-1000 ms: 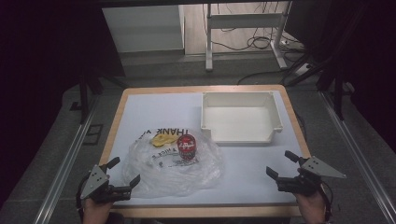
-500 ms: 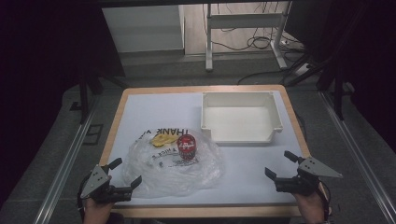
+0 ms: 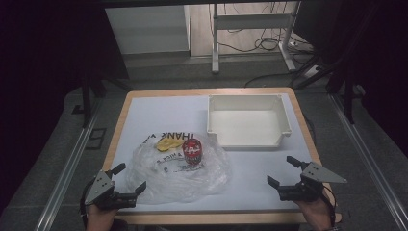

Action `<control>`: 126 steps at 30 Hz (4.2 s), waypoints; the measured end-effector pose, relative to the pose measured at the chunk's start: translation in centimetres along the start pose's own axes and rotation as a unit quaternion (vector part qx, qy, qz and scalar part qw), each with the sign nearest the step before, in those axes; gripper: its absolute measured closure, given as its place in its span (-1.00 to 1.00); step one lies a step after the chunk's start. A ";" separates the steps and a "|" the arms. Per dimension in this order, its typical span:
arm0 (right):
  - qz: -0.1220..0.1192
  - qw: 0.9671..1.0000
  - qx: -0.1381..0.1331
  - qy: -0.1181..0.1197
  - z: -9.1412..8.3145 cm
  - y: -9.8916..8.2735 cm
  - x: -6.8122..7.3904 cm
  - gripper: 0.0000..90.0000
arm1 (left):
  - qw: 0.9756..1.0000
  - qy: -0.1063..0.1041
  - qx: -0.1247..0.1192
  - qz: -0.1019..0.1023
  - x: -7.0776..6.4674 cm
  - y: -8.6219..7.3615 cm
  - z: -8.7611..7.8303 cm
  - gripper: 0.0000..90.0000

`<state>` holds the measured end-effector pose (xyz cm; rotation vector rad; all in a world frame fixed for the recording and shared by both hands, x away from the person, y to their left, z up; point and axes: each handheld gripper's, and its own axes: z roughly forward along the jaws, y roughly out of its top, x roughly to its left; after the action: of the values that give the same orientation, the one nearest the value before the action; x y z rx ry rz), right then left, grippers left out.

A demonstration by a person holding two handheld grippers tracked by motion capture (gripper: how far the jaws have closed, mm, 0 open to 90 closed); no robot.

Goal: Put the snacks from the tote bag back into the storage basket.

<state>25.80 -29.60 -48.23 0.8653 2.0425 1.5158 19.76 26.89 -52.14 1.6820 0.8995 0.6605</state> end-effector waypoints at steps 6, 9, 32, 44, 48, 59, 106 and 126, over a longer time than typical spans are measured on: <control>-0.002 1.000 0.003 0.001 0.1 0.1 0.1 -1.00 | 1.000 0.001 -0.002 0.002 0.0 0.0 0.0 -0.99; -0.006 1.000 0.007 0.004 0.2 0.1 0.2 -1.00 | 1.000 0.002 -0.003 0.002 0.0 0.0 -0.1 -0.99; -0.019 0.999 0.013 0.027 1.2 0.2 0.4 -1.00 | 1.000 0.003 -0.002 0.004 -0.1 0.0 0.0 -0.99; -0.019 0.999 0.009 0.029 1.7 0.5 0.5 -1.00 | 1.000 0.000 -0.003 0.008 -0.2 0.0 0.0 -0.99; -0.015 0.999 0.014 0.031 1.9 0.5 0.6 -1.00 | 1.000 0.000 -0.003 0.009 -0.2 0.0 0.0 -0.99; -0.023 0.998 0.029 0.046 2.5 0.7 1.1 -1.00 | 1.000 -0.001 -0.001 0.013 -0.3 0.0 0.0 -0.99; -0.018 0.997 0.029 0.070 6.0 2.2 2.4 -1.00 | 1.000 0.003 0.003 0.021 -0.4 0.0 0.1 -0.99; -0.021 0.995 0.043 0.090 8.3 2.8 3.0 -1.00 | 1.000 0.004 0.002 0.020 -0.4 0.0 0.1 -0.99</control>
<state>29.98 -21.33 -48.00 0.7373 2.2550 1.5413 19.61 26.51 -52.11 1.7065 0.8745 0.6931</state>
